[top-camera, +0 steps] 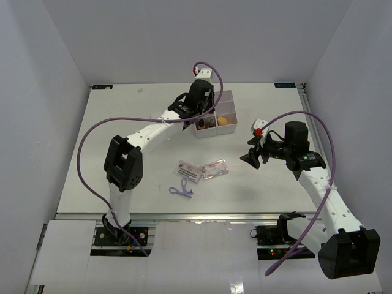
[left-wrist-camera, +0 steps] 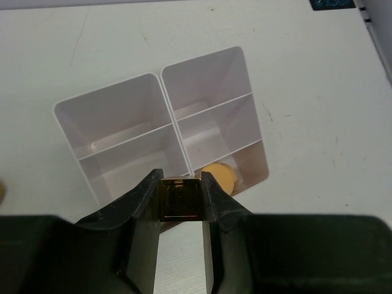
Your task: Organize the makeup
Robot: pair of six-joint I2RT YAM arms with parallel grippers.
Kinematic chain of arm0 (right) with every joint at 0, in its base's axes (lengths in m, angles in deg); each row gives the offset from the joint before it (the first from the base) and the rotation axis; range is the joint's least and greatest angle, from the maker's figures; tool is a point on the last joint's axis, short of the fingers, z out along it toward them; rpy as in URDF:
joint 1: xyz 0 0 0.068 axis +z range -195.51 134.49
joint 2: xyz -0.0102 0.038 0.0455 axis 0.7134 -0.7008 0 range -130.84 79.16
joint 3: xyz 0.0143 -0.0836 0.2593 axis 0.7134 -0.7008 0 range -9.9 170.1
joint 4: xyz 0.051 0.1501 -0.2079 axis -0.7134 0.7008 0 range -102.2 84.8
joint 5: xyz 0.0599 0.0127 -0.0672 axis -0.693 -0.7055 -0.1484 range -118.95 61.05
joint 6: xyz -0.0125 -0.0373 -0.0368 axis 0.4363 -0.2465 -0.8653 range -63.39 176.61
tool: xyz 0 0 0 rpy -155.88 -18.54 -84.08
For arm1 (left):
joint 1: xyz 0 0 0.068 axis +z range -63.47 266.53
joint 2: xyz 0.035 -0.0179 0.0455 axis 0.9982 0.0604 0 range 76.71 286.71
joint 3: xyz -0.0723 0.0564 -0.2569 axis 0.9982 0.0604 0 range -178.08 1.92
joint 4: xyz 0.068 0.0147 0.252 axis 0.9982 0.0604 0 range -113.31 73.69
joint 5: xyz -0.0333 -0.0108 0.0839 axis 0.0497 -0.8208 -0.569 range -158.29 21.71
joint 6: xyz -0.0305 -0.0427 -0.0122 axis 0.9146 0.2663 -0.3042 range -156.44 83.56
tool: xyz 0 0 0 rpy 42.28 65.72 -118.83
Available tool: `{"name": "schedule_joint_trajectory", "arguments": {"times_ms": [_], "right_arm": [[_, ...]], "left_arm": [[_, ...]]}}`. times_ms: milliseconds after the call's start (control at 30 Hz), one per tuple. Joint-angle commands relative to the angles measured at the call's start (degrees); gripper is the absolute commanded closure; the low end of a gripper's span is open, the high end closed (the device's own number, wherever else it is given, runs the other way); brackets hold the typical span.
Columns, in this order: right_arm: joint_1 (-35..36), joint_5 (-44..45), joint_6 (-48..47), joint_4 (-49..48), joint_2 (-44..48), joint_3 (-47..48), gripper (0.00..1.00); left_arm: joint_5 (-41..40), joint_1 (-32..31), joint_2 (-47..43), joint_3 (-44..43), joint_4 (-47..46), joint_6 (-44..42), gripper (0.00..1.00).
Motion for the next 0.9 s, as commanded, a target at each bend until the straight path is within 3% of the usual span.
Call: {"name": "schedule_joint_trajectory", "arguments": {"times_ms": [0, 433, 867], "right_arm": [[-0.64, -1.28, -0.43, -0.06, 1.31, 0.49, 0.24], [-1.94, -1.78, -0.05, -0.35, 1.44, 0.31, 0.24], [-3.31, -1.72, 0.1, -0.5, 1.29, 0.33, 0.24]], "left_arm": [[-4.37, 0.78, 1.48, -4.83, 2.32, -2.67, 0.99], [-5.77, 2.01, 9.01, -9.68, 3.71, -3.52, 0.95], [-2.43, 2.16, 10.06, -8.54, 4.98, 0.42, 0.73]]}}
